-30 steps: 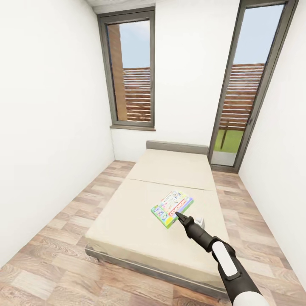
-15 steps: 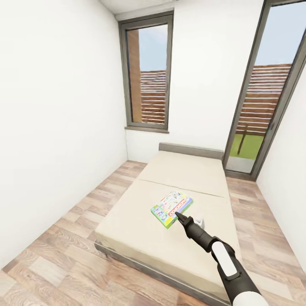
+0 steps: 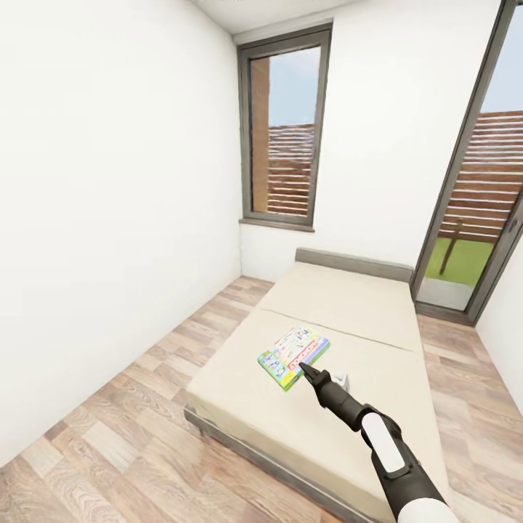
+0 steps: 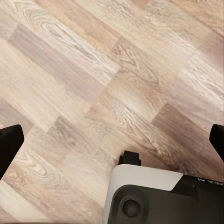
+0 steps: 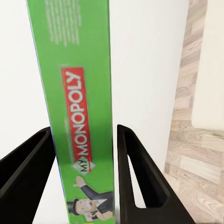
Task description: Put all the toys in the child's room - the three board games (two on the bed and one on the table), the two jigsaw puzzles on the table, and the tennis ball on the table - inside the toy box on the table in the child's room.
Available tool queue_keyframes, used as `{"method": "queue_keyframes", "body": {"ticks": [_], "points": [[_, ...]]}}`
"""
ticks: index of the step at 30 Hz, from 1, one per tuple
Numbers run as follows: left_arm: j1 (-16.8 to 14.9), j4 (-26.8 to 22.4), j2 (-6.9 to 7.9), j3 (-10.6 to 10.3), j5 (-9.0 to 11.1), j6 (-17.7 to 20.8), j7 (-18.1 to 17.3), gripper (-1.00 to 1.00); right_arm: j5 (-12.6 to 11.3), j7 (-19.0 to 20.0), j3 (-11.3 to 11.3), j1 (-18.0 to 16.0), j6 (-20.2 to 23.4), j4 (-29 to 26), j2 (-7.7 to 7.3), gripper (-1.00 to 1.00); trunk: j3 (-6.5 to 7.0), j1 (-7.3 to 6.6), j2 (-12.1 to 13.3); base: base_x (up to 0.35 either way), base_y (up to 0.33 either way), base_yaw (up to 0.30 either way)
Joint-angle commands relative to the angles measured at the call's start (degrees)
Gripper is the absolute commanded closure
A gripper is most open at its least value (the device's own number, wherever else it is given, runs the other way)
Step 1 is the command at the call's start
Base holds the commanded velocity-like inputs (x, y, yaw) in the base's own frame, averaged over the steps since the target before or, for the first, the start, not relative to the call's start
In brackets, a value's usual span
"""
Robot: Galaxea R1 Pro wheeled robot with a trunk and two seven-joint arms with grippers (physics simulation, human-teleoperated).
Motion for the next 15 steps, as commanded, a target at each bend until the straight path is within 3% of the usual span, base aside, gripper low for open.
{"method": "queue_keyframes", "body": {"ticks": [1, 11, 15], "points": [[-0.08, 0.09, -0.01, 0.45, -0.50, -0.18, 0.16, -1.00, -0.37, 0.07, -0.26, -0.05, 0.52, -0.04, 0.06, 1.00, -0.08, 0.04, -0.13, 0.000, 0.000, 0.241], [-0.07, 0.09, -0.02, 0.50, -0.35, 0.06, 0.10, -1.00, -0.37, 0.07, -0.26, -0.04, 0.49, -0.10, 0.05, 1.00, 0.46, 0.04, -0.13, 0.000, 0.000, 0.241], [-0.07, 0.09, -0.03, 0.47, -0.40, 0.08, 0.13, -1.00, -0.37, 0.04, -0.26, -0.03, 0.46, -0.26, 0.10, 1.00, 0.54, 0.04, -0.13, 0.000, 0.000, 0.113]]}}
